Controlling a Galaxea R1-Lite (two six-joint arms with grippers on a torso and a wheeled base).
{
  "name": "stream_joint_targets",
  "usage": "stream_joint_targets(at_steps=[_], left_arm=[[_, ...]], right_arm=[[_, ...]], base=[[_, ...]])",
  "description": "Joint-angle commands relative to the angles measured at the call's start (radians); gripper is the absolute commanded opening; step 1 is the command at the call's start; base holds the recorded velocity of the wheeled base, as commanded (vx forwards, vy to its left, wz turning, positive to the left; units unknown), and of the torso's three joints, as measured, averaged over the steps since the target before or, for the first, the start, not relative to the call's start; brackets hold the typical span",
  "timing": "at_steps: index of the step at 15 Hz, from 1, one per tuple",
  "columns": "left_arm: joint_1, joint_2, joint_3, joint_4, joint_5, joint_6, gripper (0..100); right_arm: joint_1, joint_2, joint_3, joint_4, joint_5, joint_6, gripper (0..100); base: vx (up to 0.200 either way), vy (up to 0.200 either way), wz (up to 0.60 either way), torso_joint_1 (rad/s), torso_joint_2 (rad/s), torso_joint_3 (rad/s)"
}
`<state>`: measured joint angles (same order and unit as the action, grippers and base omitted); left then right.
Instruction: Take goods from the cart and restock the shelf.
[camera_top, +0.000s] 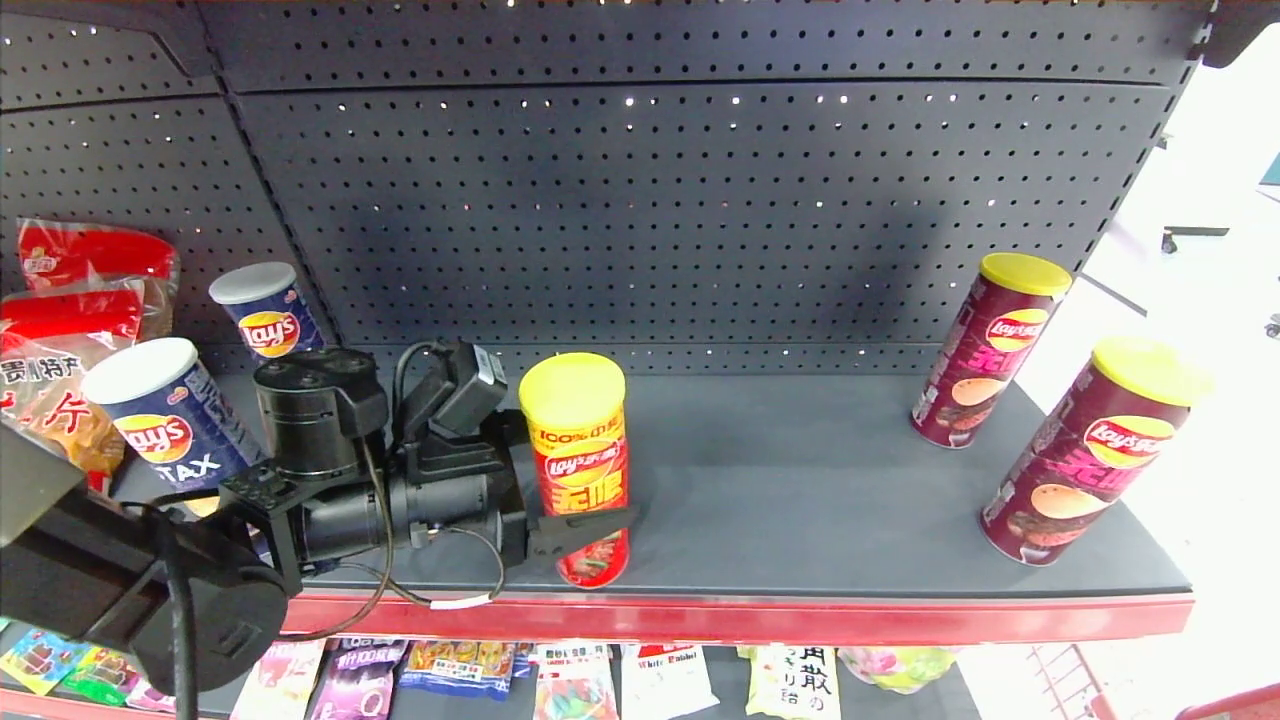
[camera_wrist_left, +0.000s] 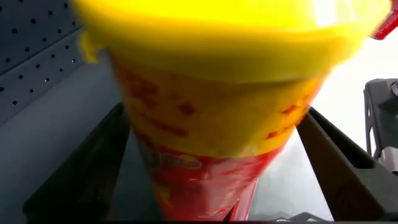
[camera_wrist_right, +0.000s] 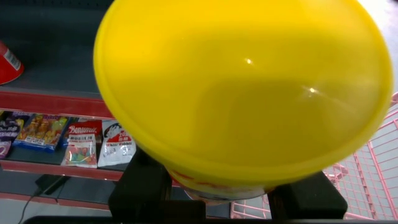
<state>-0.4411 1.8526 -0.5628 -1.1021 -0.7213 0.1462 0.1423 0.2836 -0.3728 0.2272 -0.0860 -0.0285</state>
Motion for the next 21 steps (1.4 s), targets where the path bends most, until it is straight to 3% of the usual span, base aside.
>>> stream_joint_targets(at_steps=[1,9,11,13,14,16,19,21], left_arm=[[0.022,-0.036,0.043,-0.001,0.000,-0.002,100],[0.143,-0.299,0.354,0.001,0.014,-0.005,100],[0.174,-0.385,0.440,0.001,0.072,-0.008,100],[0.194,-0.510,0.508,0.008,0.295,-0.019,100],[0.194,-0.538,0.512,0.008,0.333,-0.037,100],[0.194,-0.605,0.526,0.010,0.347,-0.082,100],[0.194,-0.682,0.563,0.030,0.358,-0.077,100],[0.191,-0.762,0.563,0.117,0.393,-0.077,100]], right_arm=[[0.000,0.002,0.000,0.000,0.000,-0.001,0],[0.013,0.108,-0.069,-0.002,0.025,-0.001,0],[0.026,0.170,-0.120,0.000,0.081,-0.002,0],[0.042,0.290,-0.216,0.001,0.172,-0.005,0],[0.079,0.378,-0.290,0.003,0.244,-0.021,0],[0.163,0.500,-0.377,0.000,0.267,-0.060,0],[0.266,0.683,-0.491,-0.014,0.267,-0.065,0],[0.342,0.842,-0.502,-0.160,0.267,-0.065,0]], base=[[0.000,0.000,0.00,0.000,0.00,0.000],[0.000,0.000,0.00,0.000,0.00,0.000],[0.000,0.000,0.00,0.000,0.00,0.000],[0.000,0.000,0.00,0.000,0.00,0.000],[0.000,0.000,0.00,0.000,0.00,0.000],[0.000,0.000,0.00,0.000,0.00,0.000],[0.000,0.000,0.00,0.000,0.00,0.000],[0.000,0.000,0.00,0.000,0.00,0.000]])
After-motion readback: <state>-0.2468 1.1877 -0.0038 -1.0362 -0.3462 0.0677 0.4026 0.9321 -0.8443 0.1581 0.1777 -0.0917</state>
